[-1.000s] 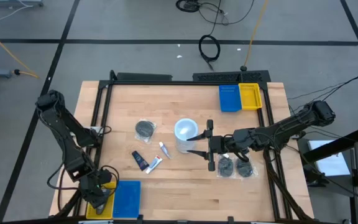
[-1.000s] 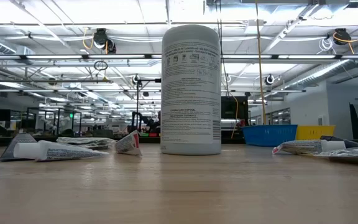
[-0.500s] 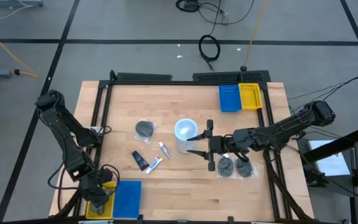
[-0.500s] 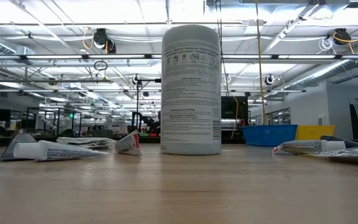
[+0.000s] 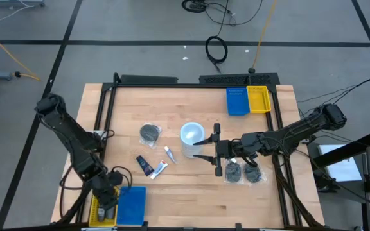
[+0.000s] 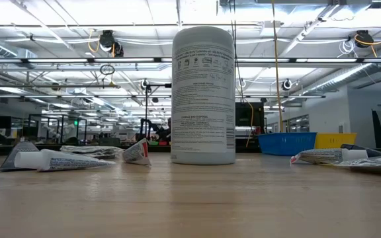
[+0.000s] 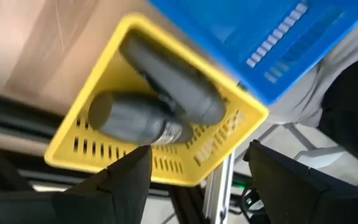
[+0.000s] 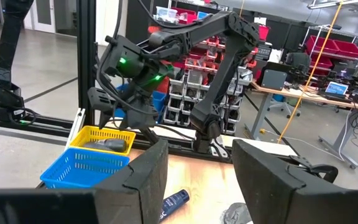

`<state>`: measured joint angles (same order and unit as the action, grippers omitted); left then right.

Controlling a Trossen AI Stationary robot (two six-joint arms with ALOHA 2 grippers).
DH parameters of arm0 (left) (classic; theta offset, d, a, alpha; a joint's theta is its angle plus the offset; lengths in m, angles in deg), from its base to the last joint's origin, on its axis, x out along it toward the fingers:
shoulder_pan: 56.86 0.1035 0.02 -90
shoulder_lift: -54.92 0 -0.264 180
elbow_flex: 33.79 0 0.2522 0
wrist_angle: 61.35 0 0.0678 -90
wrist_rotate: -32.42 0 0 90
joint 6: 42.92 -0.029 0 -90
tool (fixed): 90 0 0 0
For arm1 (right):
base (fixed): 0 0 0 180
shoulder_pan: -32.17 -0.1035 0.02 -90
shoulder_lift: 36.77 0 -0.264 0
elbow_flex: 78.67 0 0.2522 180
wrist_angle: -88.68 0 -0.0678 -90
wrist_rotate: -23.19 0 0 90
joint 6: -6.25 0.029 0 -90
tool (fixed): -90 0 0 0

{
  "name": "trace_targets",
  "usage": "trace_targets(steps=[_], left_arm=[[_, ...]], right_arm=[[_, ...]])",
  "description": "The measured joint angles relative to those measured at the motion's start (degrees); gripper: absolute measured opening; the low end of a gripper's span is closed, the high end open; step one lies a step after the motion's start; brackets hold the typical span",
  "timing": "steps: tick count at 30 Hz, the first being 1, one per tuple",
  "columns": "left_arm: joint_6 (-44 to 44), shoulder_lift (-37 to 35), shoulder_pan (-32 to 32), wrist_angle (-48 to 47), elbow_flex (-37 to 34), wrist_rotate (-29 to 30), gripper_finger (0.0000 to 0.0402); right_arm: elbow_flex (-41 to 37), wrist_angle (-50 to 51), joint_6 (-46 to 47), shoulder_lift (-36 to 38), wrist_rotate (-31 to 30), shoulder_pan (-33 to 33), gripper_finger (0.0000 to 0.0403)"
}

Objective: Pick & Place Travel size toiletries
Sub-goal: Put the left blue shave cream into the top blue bin

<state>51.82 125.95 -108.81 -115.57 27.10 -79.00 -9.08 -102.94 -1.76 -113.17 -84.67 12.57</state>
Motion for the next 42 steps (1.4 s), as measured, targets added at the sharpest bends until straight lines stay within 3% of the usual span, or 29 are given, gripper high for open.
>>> trace_targets(steps=[9,16,26,33,42], left_arm=[[-12.16,0.0,9.33,-0.56,0.0,0.49,0.023],[-31.31,0.0,16.72,-1.07,0.0,1.27,0.0227],[-65.0,-0.02,22.2,-7.78,0.0,16.08,0.0227],[-80.39,-0.02,23.89,-9.96,0.0,28.91,0.0227],[-88.56,-0.02,27.48,-12.6,0.0,29.5,0.0227]], right_arm=[[0.0,0.0,0.0,0.0,-0.01,-0.01,0.0171],[0.0,0.02,-0.09,0.0,-0.01,0.01,0.0171],[0.0,0.66,-0.19,0.0,0.0,0.0,0.0171],[0.0,1.51,-0.18,0.0,-0.01,0.01,0.0171],[0.0,1.75,-0.2,0.0,0.01,0.0,0.0171]])
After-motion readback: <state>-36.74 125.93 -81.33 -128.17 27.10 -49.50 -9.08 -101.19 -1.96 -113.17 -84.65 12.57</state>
